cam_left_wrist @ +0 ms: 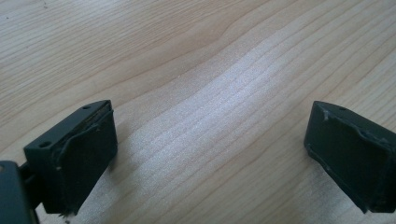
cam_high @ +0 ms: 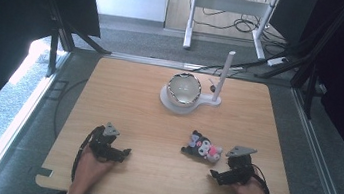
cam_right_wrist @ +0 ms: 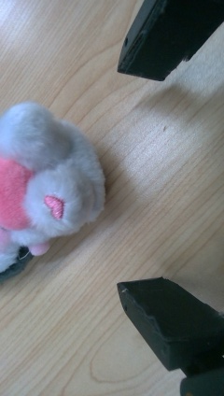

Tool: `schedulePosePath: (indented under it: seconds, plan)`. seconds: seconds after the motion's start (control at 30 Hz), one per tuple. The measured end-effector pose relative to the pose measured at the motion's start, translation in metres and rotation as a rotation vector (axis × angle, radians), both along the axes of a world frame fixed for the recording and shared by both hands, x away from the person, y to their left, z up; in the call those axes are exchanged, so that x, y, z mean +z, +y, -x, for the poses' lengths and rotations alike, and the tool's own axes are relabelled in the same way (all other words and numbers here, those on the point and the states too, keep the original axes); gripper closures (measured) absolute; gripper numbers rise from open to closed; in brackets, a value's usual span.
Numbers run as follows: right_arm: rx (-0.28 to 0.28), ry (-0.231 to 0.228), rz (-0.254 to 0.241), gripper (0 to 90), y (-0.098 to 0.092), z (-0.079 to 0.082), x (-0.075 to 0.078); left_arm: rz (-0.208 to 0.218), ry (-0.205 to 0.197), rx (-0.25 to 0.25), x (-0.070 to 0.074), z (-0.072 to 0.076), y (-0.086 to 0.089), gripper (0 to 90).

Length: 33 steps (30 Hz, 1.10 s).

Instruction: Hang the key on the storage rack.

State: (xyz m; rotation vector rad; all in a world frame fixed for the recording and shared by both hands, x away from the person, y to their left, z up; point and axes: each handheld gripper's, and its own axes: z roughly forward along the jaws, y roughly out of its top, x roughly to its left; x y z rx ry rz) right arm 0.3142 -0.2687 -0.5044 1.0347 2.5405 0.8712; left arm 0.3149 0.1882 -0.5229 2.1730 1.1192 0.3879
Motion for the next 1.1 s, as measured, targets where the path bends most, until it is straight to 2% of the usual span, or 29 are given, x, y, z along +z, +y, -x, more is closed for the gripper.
schedulePosePath:
  seconds: [0.4,0.77,0.9,1.07,1.1]
  plan:
    - [0.050,0.055,0.059,0.0,0.007,-0.008,0.017,0.000,0.000,-0.001,0.000,0.000,0.000,2.5]
    - [0.136,0.105,0.199,1.0,0.029,-0.029,0.033,-0.002,0.000,-0.001,0.000,0.000,0.000,2.7]
    - [0.165,0.133,0.232,2.2,0.039,-0.038,0.038,0.000,0.000,-0.003,0.000,0.000,0.000,2.7]
    - [0.213,0.155,0.269,5.9,0.050,-0.047,0.041,-0.001,0.000,-0.004,0.000,0.000,0.000,2.7]
    - [0.232,0.168,0.287,9.5,0.056,-0.051,0.042,0.000,0.000,-0.005,0.000,0.000,0.000,2.7]
